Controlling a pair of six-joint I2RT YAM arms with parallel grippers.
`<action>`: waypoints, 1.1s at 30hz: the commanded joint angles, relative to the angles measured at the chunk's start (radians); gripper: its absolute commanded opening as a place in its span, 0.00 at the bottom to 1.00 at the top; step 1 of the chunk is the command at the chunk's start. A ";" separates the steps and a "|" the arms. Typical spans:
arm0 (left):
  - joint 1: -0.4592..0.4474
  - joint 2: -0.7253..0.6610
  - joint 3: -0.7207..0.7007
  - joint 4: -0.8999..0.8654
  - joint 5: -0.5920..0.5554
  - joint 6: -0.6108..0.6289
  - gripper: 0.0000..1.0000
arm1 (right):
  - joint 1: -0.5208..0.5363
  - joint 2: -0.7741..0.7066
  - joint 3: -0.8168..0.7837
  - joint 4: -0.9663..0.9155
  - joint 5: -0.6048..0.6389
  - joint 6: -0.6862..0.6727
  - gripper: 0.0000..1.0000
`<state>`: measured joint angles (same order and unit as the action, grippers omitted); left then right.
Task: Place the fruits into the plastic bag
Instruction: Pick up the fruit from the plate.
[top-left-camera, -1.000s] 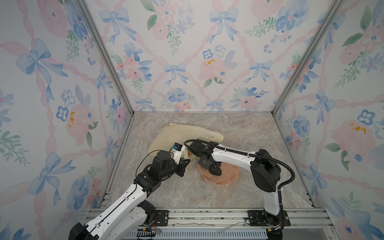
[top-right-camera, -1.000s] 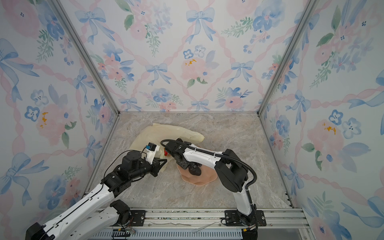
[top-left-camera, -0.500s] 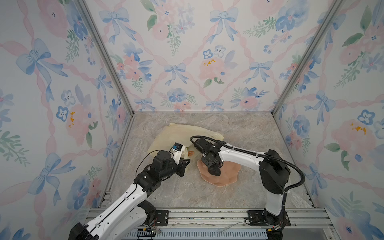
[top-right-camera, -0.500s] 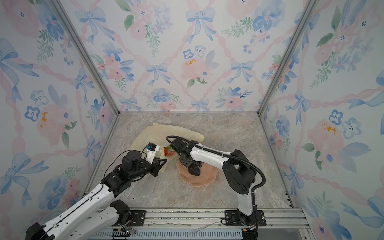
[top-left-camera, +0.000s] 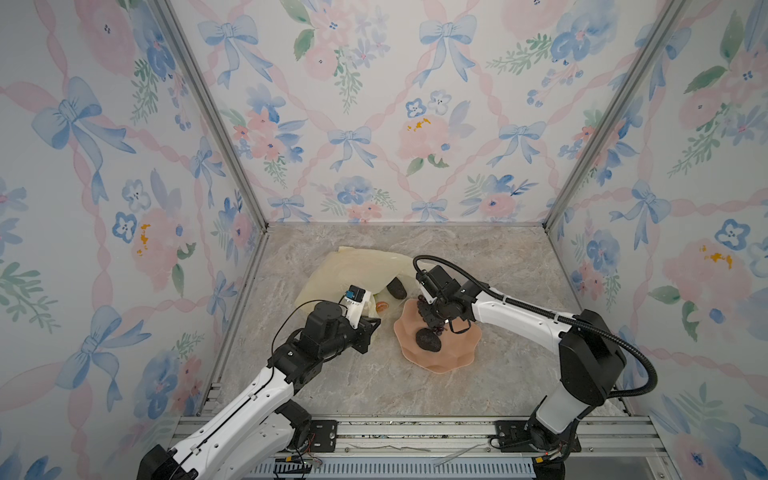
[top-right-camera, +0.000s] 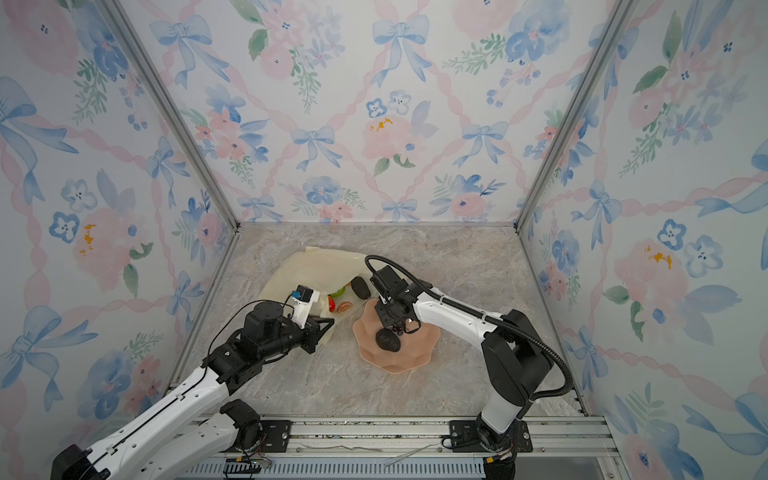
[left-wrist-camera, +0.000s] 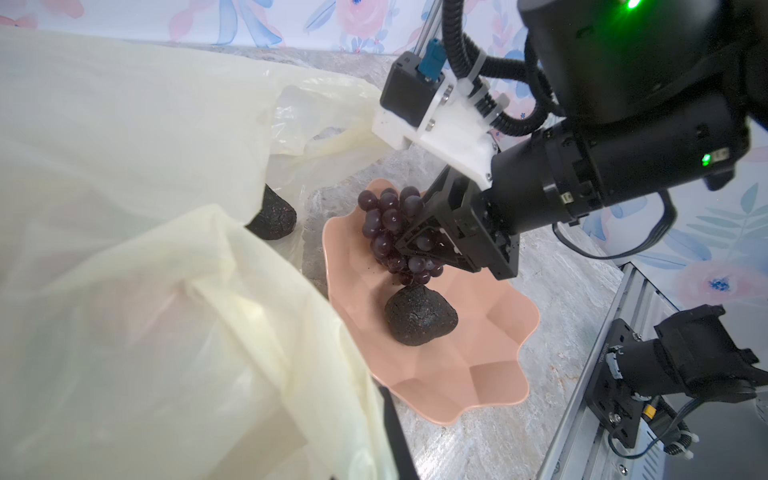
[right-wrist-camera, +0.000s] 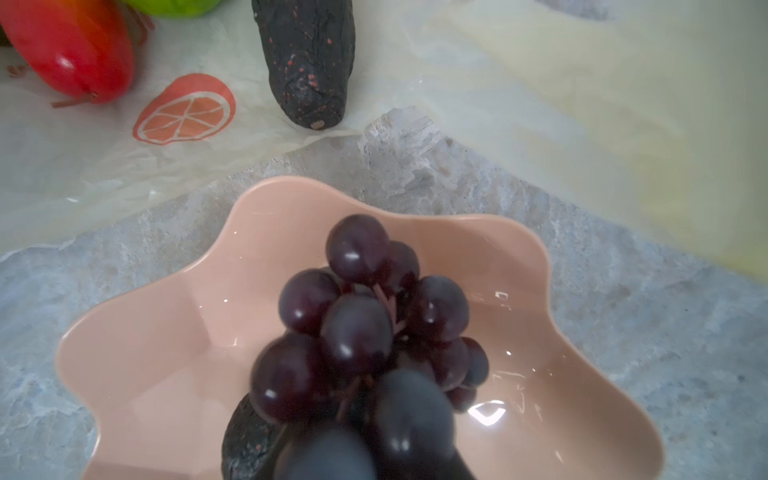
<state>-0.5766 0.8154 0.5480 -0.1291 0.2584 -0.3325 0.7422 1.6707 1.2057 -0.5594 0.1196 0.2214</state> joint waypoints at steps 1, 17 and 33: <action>-0.008 0.007 0.009 -0.016 -0.008 0.020 0.00 | -0.023 -0.071 -0.035 0.052 -0.052 0.037 0.32; -0.014 -0.001 0.009 -0.016 -0.009 0.020 0.00 | -0.032 -0.307 -0.184 0.114 -0.037 0.047 0.29; -0.014 -0.008 0.009 -0.015 -0.010 0.018 0.00 | -0.033 -0.482 -0.139 0.099 -0.087 0.092 0.29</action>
<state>-0.5861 0.8154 0.5480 -0.1291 0.2581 -0.3325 0.7185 1.2182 1.0195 -0.4744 0.0586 0.2886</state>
